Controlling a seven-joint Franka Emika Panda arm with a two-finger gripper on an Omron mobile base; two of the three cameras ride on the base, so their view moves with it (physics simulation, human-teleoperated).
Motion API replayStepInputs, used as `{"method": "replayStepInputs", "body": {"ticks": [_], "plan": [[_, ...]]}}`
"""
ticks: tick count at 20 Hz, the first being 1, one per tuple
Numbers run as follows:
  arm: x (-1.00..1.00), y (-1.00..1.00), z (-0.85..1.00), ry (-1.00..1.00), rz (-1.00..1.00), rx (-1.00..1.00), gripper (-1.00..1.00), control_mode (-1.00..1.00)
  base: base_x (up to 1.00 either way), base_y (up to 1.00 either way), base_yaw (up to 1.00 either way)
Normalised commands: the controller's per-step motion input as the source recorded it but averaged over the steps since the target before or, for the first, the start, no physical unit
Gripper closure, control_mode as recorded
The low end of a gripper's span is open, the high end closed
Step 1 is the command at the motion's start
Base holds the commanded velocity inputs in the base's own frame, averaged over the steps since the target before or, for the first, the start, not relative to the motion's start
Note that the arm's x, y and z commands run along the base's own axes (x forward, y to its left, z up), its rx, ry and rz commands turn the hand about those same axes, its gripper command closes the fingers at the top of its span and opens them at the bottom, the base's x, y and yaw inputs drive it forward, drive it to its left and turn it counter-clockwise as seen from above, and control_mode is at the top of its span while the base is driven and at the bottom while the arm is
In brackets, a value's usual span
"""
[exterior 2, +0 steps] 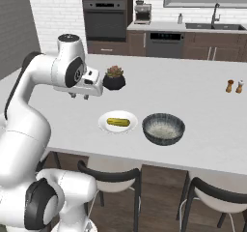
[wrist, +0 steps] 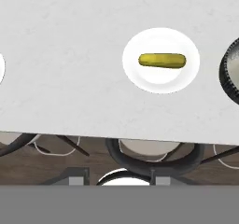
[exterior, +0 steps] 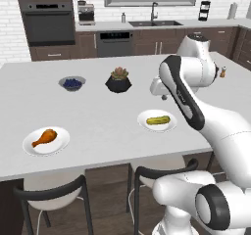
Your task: Pick the chicken drumstick and cucumber from their plates and place them in the bowl. Then put the bowl in the fridge.
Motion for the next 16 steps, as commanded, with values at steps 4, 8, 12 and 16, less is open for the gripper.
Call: {"method": "replayStepInputs", "body": {"ticks": [4, 8, 12, 16], "plan": [[-0.35, 0.00, 0.00, 0.00, 0.00, 0.00, -1.00, -1.00, 0.00, 0.00, 0.00], [-0.29, -0.08, -0.03, 0.04, 0.05, 0.00, -1.00, -1.00, 0.00, 0.00, 0.00], [0.07, -0.23, -0.09, 0.17, 0.23, 0.00, -1.00, -1.00, 0.00, 0.00, 0.00], [0.24, -0.35, -0.23, 0.11, 0.26, -0.02, -1.00, -1.00, 0.00, 0.00, 0.00]]}}
